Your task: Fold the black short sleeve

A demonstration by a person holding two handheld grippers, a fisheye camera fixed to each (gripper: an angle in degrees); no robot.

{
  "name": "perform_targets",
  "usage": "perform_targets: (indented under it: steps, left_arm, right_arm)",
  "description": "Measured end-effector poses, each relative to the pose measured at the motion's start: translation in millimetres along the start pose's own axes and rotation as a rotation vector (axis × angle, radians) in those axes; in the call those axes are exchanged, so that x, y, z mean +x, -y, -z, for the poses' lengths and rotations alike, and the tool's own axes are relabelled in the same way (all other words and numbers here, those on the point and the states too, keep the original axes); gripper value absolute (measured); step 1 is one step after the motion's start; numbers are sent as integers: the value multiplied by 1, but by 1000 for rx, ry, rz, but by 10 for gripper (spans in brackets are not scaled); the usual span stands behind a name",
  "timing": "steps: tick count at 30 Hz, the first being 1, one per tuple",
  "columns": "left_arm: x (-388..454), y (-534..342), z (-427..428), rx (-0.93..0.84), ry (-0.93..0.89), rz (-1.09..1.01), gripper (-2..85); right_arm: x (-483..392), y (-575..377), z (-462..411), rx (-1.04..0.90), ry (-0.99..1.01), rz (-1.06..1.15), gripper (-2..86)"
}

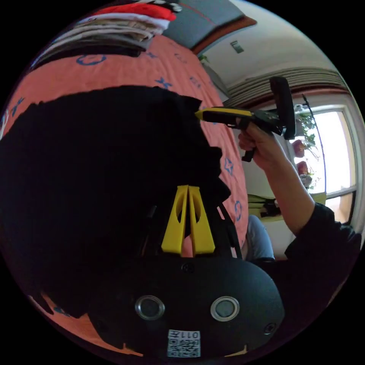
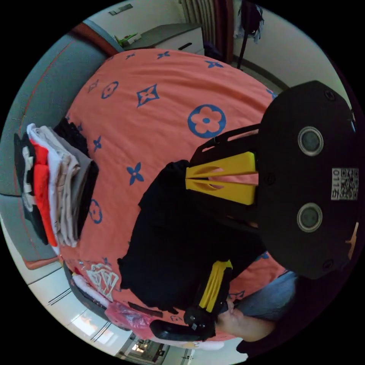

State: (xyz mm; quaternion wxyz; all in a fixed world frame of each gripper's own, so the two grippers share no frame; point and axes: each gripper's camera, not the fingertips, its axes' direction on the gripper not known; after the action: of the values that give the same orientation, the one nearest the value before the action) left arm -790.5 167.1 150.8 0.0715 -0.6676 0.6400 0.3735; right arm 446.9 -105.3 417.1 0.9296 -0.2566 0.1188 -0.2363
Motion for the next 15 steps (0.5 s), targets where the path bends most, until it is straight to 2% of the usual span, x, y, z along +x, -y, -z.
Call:
perform_targets:
  steps: [6,9,11,13,15]
  left_arm:
    - [-13,-10,21,326,-156,-110,1]
    - [-17,-11,15,407,-202,-167,2]
    - [-22,-13,7,373,-158,-186,2]
    - [-32,-13,-5,285,-76,-161,2]
    - [-58,-13,-24,103,65,-18,2]
  right_arm:
    - [-55,-53,64,71,125,68,2]
    - [-99,-78,50,60,40,83,2]
    - [-121,-90,41,29,-15,70,3]
    - [-141,-102,49,102,-103,71,5]
    - [-160,-105,67,109,-269,113,7]
